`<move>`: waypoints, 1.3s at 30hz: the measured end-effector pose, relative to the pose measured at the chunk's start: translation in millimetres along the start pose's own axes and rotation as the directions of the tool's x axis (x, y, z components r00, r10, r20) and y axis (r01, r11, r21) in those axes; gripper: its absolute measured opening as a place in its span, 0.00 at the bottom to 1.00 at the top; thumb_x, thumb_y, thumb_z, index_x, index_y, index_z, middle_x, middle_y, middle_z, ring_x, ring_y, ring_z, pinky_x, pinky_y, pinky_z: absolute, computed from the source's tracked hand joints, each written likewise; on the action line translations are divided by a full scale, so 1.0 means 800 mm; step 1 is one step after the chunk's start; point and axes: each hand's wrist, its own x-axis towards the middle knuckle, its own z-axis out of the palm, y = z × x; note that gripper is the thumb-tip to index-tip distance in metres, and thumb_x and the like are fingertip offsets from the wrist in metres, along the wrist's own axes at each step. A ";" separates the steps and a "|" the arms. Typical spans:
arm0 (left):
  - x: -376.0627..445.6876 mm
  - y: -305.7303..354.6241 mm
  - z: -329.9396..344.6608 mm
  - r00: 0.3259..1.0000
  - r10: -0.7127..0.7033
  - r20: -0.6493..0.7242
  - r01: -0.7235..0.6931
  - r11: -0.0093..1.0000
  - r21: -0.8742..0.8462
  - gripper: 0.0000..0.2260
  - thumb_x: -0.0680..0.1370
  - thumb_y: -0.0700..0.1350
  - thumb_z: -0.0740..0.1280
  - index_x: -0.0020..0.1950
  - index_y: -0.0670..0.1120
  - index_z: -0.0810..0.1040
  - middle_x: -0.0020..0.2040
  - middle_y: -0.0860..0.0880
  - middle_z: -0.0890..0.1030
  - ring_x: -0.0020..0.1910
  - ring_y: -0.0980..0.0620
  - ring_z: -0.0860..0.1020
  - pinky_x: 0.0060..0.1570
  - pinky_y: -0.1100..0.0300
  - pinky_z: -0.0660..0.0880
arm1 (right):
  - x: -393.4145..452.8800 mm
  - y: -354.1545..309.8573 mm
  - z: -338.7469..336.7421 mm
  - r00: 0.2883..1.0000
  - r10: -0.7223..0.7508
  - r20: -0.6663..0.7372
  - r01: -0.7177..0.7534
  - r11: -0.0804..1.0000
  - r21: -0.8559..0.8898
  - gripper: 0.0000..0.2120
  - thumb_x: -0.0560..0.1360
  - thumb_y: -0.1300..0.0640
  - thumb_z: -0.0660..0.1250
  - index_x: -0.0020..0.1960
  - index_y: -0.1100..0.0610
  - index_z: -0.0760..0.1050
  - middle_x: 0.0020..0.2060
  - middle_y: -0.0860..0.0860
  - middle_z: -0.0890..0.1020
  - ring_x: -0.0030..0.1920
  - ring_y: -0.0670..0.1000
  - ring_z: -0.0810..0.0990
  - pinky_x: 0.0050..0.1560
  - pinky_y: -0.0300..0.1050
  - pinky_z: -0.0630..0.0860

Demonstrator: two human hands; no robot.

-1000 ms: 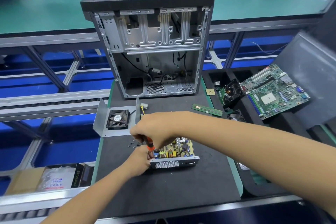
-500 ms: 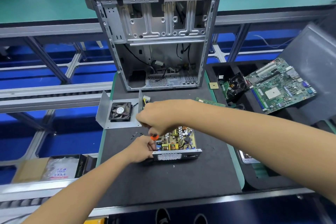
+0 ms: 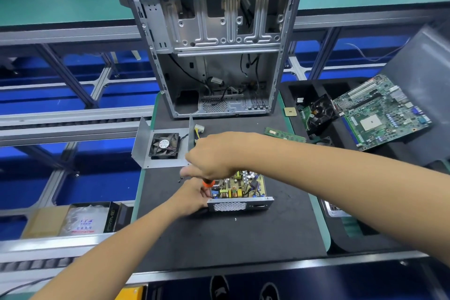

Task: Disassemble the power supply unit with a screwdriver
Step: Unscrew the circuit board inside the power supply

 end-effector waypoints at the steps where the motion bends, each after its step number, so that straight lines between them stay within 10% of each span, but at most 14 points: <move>1: 0.001 -0.001 0.001 1.000 -0.022 -0.011 0.022 1.000 0.007 0.04 0.62 0.42 0.63 0.32 0.52 0.72 0.30 0.56 0.76 0.30 0.59 0.72 0.35 0.63 0.73 | 0.002 0.001 0.001 1.000 0.000 -0.002 0.000 1.000 -0.013 0.22 0.82 0.45 0.52 0.48 0.62 0.75 0.38 0.56 0.77 0.39 0.57 0.75 0.29 0.45 0.62; 14: -0.004 0.002 0.011 0.999 -0.027 -0.044 0.031 0.995 0.091 0.08 0.68 0.34 0.65 0.34 0.46 0.73 0.31 0.51 0.75 0.31 0.55 0.70 0.32 0.65 0.67 | -0.010 0.011 -0.009 0.972 -0.231 0.028 0.230 0.972 0.054 0.11 0.70 0.68 0.65 0.50 0.58 0.73 0.35 0.44 0.72 0.39 0.48 0.70 0.29 0.34 0.64; 21: -0.008 0.008 0.006 0.999 -0.027 -0.038 0.031 0.994 0.103 0.07 0.69 0.35 0.67 0.35 0.46 0.74 0.31 0.53 0.74 0.28 0.59 0.68 0.29 0.70 0.66 | -0.007 0.006 0.002 1.000 -0.007 0.004 0.007 0.993 -0.114 0.16 0.82 0.49 0.56 0.62 0.58 0.69 0.54 0.57 0.76 0.44 0.55 0.71 0.30 0.45 0.60; 27: -0.012 0.015 0.004 0.999 -0.039 -0.027 0.041 0.995 0.091 0.06 0.70 0.35 0.69 0.38 0.44 0.74 0.33 0.49 0.75 0.29 0.56 0.69 0.30 0.68 0.67 | -0.013 0.017 -0.009 0.996 -0.060 -0.062 0.058 0.998 -0.021 0.07 0.72 0.56 0.67 0.49 0.57 0.73 0.36 0.48 0.72 0.36 0.49 0.69 0.30 0.43 0.62; 39: -0.012 0.015 0.001 0.992 -0.091 -0.092 0.097 0.993 0.063 0.10 0.67 0.36 0.69 0.29 0.49 0.76 0.29 0.53 0.78 0.28 0.57 0.73 0.33 0.64 0.71 | -0.008 0.017 -0.003 0.996 -0.027 -0.086 0.021 0.997 -0.075 0.12 0.69 0.51 0.67 0.37 0.54 0.66 0.31 0.48 0.70 0.30 0.46 0.67 0.27 0.42 0.59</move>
